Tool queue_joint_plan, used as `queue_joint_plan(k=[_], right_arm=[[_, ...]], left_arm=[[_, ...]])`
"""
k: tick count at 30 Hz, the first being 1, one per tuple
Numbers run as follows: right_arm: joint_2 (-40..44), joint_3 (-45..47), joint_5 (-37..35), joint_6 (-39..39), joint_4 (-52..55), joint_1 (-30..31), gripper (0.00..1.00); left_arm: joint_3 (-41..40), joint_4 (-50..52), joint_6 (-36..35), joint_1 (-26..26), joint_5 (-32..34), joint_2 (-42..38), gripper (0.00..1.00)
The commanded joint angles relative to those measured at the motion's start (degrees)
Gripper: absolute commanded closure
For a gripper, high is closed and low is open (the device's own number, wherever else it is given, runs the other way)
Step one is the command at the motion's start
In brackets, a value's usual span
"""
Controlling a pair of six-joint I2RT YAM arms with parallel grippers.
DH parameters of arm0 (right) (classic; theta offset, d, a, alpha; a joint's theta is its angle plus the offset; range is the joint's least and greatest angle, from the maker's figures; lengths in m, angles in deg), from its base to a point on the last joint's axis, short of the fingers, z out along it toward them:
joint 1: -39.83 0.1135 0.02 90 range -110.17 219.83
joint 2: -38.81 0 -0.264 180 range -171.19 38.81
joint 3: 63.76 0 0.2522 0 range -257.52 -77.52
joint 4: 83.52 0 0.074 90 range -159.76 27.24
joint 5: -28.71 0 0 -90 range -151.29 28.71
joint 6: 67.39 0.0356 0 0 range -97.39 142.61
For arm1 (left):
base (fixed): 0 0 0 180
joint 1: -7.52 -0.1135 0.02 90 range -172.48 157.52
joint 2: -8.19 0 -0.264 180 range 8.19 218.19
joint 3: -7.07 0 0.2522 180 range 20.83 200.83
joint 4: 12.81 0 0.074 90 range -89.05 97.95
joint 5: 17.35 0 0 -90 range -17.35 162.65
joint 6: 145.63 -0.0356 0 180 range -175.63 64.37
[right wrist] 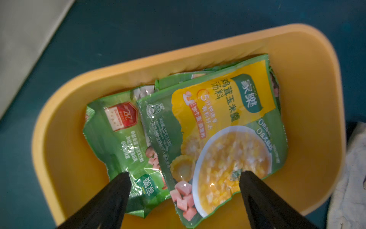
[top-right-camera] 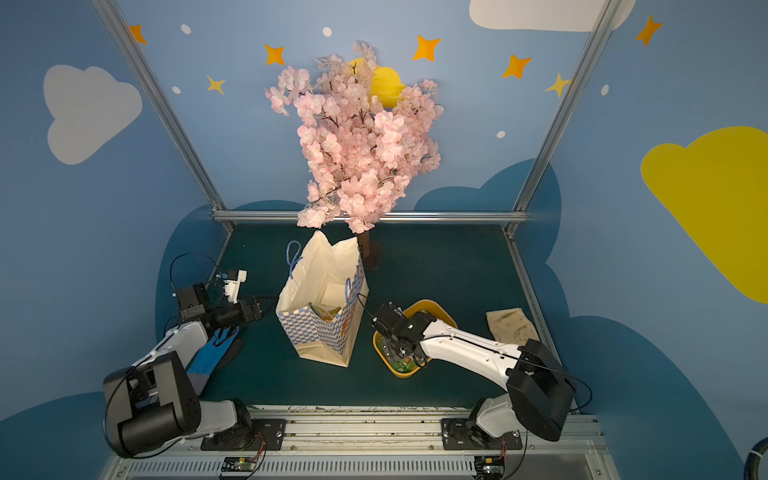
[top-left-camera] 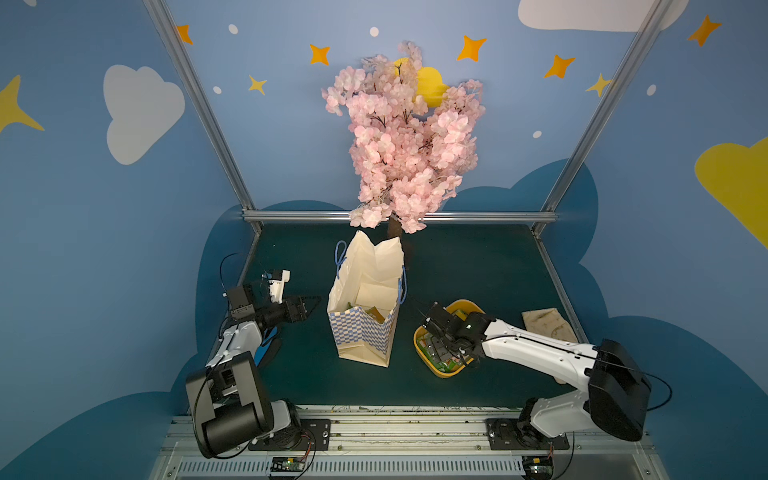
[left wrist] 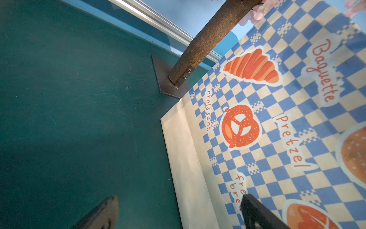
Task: Place the condiment packets inside the bag
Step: Pick up the condiment packet from the storage box.
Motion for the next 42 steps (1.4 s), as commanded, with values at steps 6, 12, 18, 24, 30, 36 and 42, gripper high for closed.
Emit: queue_joint_plan(k=[6,12,18,24,30,36,42], right_arm=[[-2.9,2.3,-5.1,1.7,-0.2,0.9,0.15],[-3.1,2.2,-7.7,3.4,-1.3,0.9,0.31],[0.3,2.7,-13.1,5.7,-2.1,0.3,0.49],[4.3,4.0,-16.3,7.2,-3.5,-1.3,0.52],[3.6,5.2,-18.5,9.6,-6.1,-3.0,0.51],[6.9,4.9,-15.2,6.7,-7.1,-3.4,0.88],[14.9,5.5,-15.2,7.4,-7.5,-3.4,1.00]], left_arm=[[0.1,0.5,-1.3,0.2,-1.3,1.1,0.00],[-0.1,0.0,-1.2,0.2,-1.3,1.1,0.00],[-0.2,-0.8,-0.6,0.3,-1.3,1.3,0.00],[-0.3,-0.6,-0.5,0.3,-1.7,1.2,0.00],[-0.5,-0.5,-0.3,0.3,-1.7,0.4,0.00],[-0.8,-0.5,-0.3,0.2,-1.4,-0.8,0.00],[-1.1,-0.6,-0.2,0.2,-1.3,-1.4,0.00]])
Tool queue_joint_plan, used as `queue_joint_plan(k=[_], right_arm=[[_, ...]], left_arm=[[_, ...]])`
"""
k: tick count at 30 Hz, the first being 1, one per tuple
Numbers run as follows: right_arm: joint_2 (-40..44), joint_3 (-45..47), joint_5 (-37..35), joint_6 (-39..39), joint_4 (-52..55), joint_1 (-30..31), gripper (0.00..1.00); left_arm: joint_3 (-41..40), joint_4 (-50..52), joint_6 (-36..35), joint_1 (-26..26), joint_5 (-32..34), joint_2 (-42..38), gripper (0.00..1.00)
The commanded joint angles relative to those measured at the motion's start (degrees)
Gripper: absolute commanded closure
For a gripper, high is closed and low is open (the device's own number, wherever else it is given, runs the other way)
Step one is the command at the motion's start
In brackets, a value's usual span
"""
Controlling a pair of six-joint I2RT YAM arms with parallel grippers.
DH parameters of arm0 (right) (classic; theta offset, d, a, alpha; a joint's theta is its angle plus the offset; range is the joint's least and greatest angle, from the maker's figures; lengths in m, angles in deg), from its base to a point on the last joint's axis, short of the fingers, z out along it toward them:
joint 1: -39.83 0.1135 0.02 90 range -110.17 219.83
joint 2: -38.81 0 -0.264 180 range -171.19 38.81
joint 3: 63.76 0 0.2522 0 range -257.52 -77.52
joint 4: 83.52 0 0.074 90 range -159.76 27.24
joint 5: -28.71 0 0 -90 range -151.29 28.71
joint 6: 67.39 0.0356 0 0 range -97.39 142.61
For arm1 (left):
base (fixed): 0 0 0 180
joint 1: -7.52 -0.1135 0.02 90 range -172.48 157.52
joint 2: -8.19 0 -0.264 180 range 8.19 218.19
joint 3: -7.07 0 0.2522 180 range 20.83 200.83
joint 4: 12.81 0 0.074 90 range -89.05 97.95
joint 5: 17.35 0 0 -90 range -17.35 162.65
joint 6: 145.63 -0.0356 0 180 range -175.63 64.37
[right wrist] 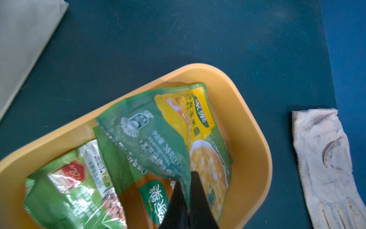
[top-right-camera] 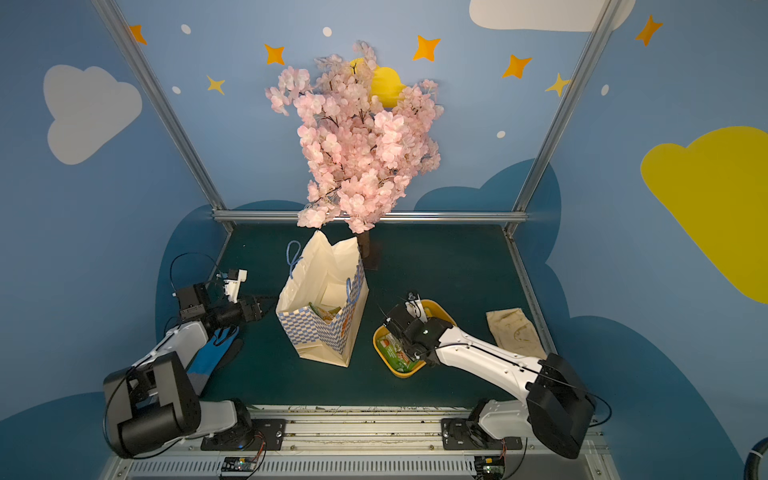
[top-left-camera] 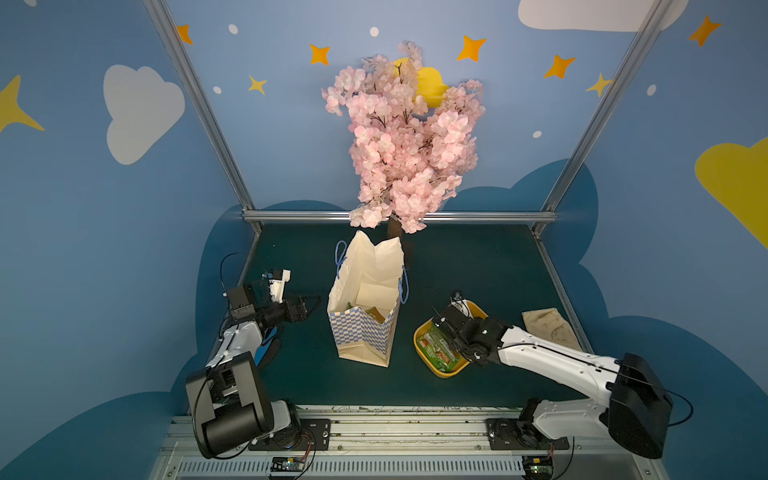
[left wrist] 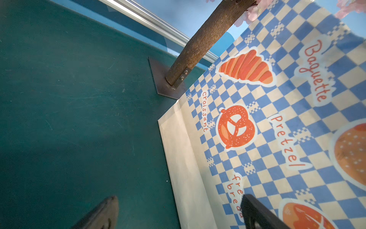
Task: Place the condiment packets inside the bag
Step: Pick up the condiment packet from the storage box, then place the condiment packet in the paper bag.
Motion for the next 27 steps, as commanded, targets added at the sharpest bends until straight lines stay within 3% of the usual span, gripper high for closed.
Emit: queue_joint_plan(k=[1,9,14,22,27], right_arm=[[6.0,-0.1,-1.1,0.9,-0.8,-0.2,1.00],[17.3,-3.7,-1.0,0.0,-0.6,-0.2,1.00],[22.7,-8.9,3.5,-0.8,-2.1,-0.1,1.00],[21.9,-19.2,13.0,-1.5,-5.3,0.5,1.00],[18.9,-24.2,15.3,-2.9,-7.8,2.0,1.00]], left_arm=[[-1.1,0.0,-0.2,0.0,-0.8,-1.2,0.00],[-1.0,-0.1,0.0,-0.2,-1.0,-1.3,0.00],[-0.9,-0.2,0.4,-0.5,-1.3,-0.9,0.00],[-0.9,-0.5,0.5,-1.0,-1.7,-0.6,0.00],[-1.0,-0.7,0.6,-1.0,-1.6,-0.9,0.00]])
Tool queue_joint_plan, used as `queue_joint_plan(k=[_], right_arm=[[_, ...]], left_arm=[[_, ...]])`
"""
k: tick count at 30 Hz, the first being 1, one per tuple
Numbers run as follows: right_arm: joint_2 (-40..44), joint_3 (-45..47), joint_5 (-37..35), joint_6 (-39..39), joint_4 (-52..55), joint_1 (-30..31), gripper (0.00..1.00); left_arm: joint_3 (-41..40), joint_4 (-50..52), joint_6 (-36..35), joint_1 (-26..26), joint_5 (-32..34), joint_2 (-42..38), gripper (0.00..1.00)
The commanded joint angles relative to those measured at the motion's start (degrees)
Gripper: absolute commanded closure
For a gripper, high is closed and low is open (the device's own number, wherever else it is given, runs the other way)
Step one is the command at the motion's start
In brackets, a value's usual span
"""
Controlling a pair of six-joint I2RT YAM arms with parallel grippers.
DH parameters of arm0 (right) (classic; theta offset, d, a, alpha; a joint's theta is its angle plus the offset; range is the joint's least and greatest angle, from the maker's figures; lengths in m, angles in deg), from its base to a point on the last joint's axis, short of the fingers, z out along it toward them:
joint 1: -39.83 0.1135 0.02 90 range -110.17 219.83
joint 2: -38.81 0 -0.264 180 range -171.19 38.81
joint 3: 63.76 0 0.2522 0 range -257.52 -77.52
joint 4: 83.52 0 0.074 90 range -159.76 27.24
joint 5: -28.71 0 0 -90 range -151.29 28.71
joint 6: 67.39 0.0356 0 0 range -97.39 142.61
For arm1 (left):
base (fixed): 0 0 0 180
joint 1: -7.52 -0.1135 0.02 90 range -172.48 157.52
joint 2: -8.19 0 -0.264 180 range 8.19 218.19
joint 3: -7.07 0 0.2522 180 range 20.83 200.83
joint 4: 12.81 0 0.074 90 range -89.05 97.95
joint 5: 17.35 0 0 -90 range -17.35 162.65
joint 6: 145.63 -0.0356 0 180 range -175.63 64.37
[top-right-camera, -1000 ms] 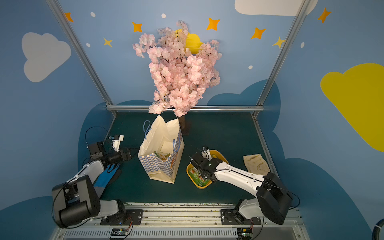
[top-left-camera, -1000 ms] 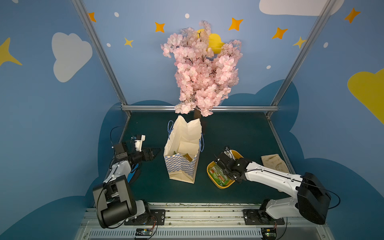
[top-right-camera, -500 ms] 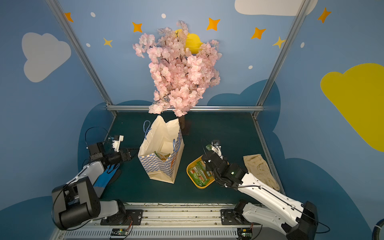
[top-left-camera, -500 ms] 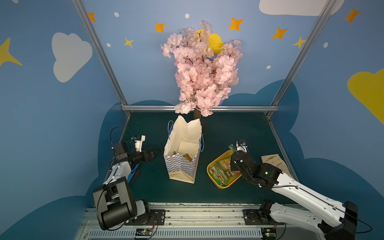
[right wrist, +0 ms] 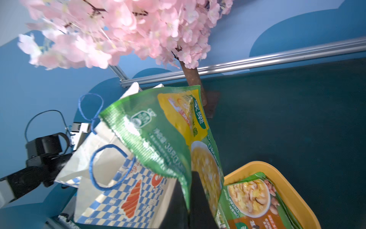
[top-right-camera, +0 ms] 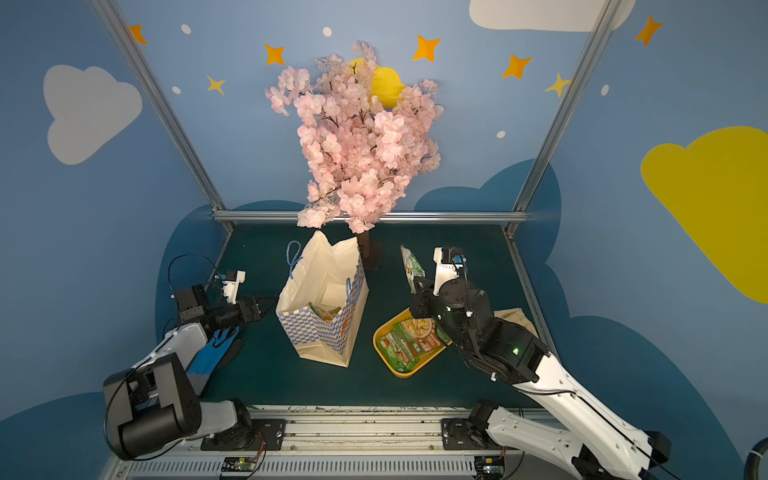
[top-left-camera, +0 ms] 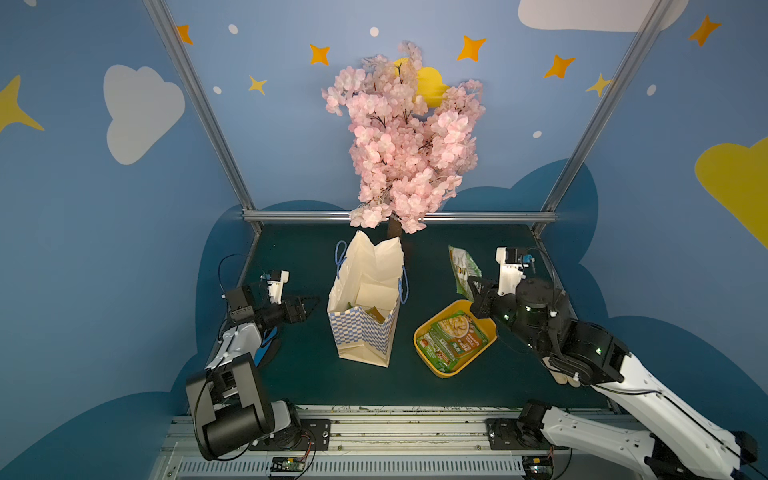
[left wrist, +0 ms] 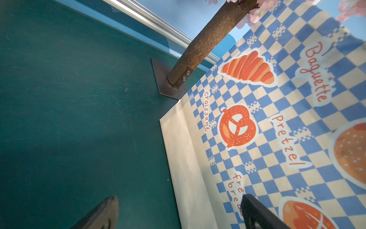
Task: Place the condiment packets inside the bag
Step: Place the condiment packet in the paper bag.
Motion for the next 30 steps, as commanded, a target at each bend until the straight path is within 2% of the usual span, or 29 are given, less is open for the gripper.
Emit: queue_joint_plan(k=[1,12,30], right_arm=[[-2.0,-3.2,3.6,-1.6,-4.4,1.1,1.00],[-8.8,-8.7,6.3,-6.1,-12.9,5.2,1.00],[-23.4,-15.7,12.3,-4.9,-24.9,6.0,1.00]], left_arm=[[-0.5,-0.7,0.2,-0.3,-1.6,-0.6,0.00],[-0.5,-1.0,0.3,-0.4,-1.8,-0.2,0.00],[-1.1,-1.1,-0.3,-0.4,-1.4,-1.7,0.00]])
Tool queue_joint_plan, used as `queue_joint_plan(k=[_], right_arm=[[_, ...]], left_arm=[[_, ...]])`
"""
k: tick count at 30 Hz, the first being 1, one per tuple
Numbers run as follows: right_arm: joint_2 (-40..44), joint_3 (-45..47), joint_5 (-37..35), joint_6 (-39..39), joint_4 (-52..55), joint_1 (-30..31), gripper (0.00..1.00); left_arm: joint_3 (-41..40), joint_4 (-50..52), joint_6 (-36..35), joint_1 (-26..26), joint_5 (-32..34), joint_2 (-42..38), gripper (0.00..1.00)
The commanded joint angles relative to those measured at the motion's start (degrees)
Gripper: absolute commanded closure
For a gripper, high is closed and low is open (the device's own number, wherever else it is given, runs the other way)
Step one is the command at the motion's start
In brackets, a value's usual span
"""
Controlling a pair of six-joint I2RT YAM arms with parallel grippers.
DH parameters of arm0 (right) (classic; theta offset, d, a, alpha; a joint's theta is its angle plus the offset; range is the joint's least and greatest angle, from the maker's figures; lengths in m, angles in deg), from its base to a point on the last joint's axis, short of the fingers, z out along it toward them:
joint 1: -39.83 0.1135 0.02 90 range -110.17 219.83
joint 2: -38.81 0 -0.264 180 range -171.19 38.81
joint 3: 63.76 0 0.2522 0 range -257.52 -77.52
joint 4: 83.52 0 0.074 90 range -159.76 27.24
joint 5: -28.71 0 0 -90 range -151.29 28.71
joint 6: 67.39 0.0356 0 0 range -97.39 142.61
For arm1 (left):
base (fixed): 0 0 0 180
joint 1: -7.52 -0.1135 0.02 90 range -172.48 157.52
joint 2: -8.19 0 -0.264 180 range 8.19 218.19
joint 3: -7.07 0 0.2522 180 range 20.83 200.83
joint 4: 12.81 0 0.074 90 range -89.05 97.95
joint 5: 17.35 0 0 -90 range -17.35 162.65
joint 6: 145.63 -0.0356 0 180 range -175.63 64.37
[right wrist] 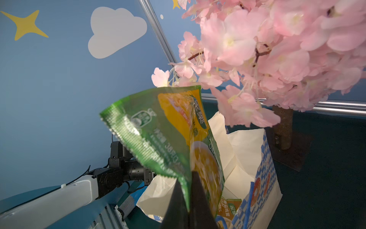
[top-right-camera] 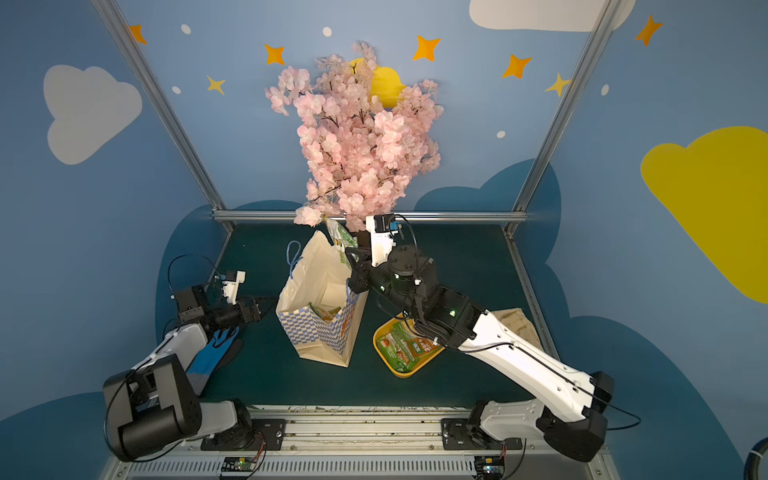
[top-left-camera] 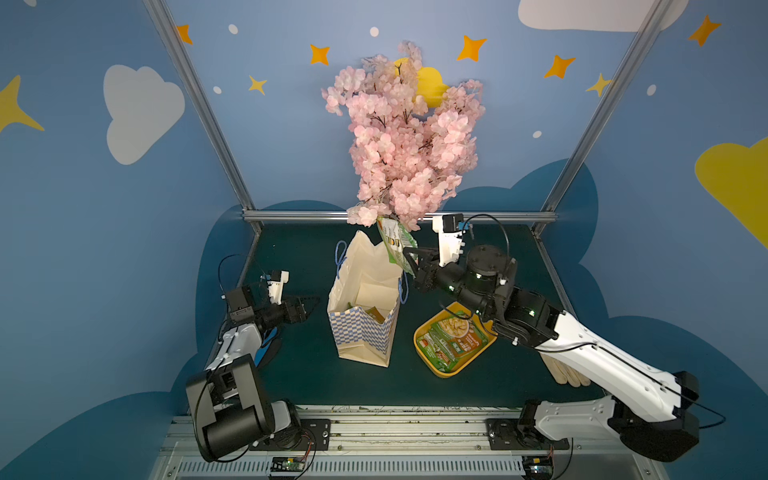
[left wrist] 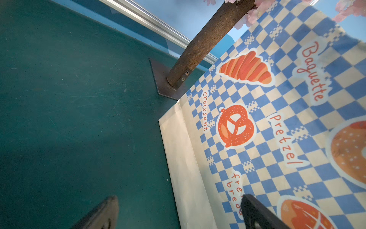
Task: Place the condiment packets inside the bag
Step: Place the condiment packet in the paper bag.
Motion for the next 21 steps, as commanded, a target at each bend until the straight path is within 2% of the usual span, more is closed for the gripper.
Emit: queue_joint_plan(k=[1,9,10,12,16,18,21], right_arm=[[-2.6,-2.8,2.2,1.0,-4.6,0.3,1.00],[-6.2,-4.8,1.9,2.1,-2.6,0.6,1.00],[-6.4,-4.9,1.8,2.2,-2.4,0.7,0.98],[-6.7,-4.8,2.3,2.2,-2.0,0.7,0.87],[-6.8,-5.8,2.4,1.7,-0.4,0.7,0.54],[-6.3,-6.3,2.2,0.9,0.5,0.7,0.47],[-4.4,-6.3,2.1,-0.8,2.0,0.9,0.43]], left_arm=[[-0.7,-0.7,-0.5,-0.3,-1.2,-1.2,0.00],[-0.8,-0.7,-0.7,-0.3,-1.4,-1.4,0.00],[-0.8,-0.7,-0.6,-0.3,-1.4,-1.3,0.00],[-0.9,-0.8,-0.6,-0.3,-1.2,-1.5,0.00],[-0.9,-1.1,-0.5,-0.3,-1.2,-1.3,0.00],[-0.9,-1.1,-0.5,-0.3,-1.2,-1.2,0.00],[-0.8,-1.1,-0.4,-0.4,-1.1,-1.2,0.00]])
